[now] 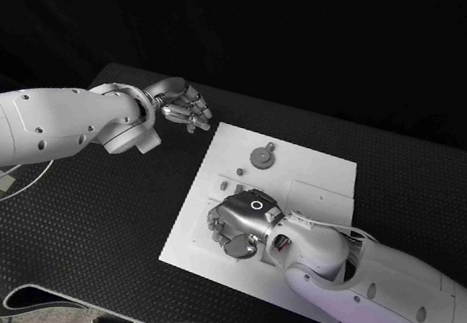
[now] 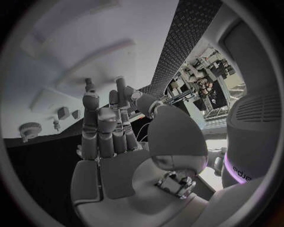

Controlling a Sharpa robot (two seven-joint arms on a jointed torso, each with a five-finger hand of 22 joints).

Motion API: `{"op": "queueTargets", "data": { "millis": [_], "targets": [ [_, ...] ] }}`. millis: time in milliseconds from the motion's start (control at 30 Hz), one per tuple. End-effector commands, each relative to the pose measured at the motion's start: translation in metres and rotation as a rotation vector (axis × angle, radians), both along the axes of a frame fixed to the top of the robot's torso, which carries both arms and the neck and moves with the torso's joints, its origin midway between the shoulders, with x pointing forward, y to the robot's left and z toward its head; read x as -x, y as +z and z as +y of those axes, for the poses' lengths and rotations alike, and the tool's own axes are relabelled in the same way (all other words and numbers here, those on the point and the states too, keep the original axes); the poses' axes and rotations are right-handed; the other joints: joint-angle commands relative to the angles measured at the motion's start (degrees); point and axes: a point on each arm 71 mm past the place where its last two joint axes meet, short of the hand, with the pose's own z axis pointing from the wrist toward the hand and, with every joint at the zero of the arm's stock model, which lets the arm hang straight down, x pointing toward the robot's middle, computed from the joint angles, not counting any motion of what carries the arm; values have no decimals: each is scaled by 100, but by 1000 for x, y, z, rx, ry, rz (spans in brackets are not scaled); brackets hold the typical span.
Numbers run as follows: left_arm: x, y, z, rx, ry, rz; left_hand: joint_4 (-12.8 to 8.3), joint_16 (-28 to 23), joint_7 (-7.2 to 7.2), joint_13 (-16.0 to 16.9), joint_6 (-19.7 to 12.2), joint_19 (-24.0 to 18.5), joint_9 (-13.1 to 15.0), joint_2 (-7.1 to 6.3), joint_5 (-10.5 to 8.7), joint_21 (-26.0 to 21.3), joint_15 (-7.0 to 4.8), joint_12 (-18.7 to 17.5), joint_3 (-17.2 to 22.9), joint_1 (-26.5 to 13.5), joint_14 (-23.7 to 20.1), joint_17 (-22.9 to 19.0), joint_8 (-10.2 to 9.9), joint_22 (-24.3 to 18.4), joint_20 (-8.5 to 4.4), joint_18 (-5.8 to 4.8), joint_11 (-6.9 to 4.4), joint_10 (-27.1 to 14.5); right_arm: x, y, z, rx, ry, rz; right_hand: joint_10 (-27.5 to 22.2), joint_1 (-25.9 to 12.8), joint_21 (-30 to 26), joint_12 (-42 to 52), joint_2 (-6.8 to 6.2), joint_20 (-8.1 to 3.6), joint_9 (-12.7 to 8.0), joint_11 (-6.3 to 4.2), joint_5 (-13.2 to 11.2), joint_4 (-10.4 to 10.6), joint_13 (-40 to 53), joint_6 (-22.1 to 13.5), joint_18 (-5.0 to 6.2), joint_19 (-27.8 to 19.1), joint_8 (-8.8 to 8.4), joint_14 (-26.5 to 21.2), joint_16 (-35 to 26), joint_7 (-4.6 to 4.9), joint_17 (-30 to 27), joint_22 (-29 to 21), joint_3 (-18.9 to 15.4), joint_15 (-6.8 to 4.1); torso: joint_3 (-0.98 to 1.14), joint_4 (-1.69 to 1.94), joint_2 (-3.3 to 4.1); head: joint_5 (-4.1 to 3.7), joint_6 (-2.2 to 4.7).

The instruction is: Assemble the parts on the task board

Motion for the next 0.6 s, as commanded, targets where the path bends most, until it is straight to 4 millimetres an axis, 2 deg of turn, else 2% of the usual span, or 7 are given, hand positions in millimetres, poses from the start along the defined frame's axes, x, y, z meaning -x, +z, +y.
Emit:
{"op": "queueTargets", "data": {
  "millis": [33,233,600],
  "targets": [
    [0,1,-2,5,-11,1,15,-25,-8,-7,-38,36,-6,13,-26,-35,-8,-5,-21,11,40,9,26,3,11,83,19,1,1,-2,-1,26,11,-1,185,-3,30,26,45,-34,64,-29,10,-37,6,62,364,-24,28,-19,25,34,10,121,12,-66,2,-1,1,1,6],
    [0,1,-2,5,-11,1,15,-26,-8,-8,-38,36,-7,12,-26,-35,-9,-5,-22,11,41,11,27,3,11,83,19,1,-1,-4,-1,37,6,3,187,-6,31,25,47,-33,64,-29,10,-40,7,63,364,-25,27,-20,24,34,10,121,12,-66,2,-6,1,2,37],
    [0,1,-2,5,-10,2,17,-30,-8,-10,-38,37,-7,12,-26,-37,-8,-4,-22,11,41,15,28,3,11,83,19,1,-3,-6,-4,60,2,-2,188,-11,31,22,50,-32,65,-30,11,-47,8,63,364,-27,26,-21,22,33,11,121,15,-67,-1,0,0,-3,35]
  ]
}}
